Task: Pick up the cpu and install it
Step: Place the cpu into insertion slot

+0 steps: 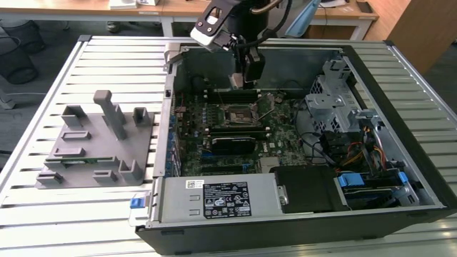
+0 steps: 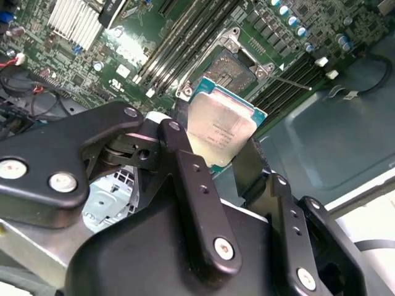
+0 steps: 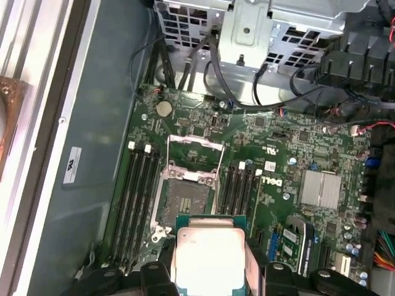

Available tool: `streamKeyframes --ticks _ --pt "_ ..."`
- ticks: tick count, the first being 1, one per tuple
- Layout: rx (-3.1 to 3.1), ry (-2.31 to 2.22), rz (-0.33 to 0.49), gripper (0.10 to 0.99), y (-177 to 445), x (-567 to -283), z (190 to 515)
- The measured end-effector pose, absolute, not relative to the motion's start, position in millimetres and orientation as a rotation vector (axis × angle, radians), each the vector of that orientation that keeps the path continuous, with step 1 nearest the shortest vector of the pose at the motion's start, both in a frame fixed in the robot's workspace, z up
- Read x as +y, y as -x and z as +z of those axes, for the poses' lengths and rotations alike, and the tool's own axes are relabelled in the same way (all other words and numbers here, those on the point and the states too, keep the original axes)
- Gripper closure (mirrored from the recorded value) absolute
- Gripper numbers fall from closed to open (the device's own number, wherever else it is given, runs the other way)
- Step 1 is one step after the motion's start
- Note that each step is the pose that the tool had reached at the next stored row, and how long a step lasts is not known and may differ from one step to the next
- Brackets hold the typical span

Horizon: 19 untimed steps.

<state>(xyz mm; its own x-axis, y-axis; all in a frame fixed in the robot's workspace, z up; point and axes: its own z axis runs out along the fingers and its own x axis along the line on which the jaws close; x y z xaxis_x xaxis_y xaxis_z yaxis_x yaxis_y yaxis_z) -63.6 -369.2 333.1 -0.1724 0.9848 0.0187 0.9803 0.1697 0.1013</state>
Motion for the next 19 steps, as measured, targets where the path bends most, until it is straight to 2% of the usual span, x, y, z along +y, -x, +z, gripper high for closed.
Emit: streamKeyframes --ticks 19 --pt "2.318 -2.036 0.137 0.557 63.6 -354.6 309.1"
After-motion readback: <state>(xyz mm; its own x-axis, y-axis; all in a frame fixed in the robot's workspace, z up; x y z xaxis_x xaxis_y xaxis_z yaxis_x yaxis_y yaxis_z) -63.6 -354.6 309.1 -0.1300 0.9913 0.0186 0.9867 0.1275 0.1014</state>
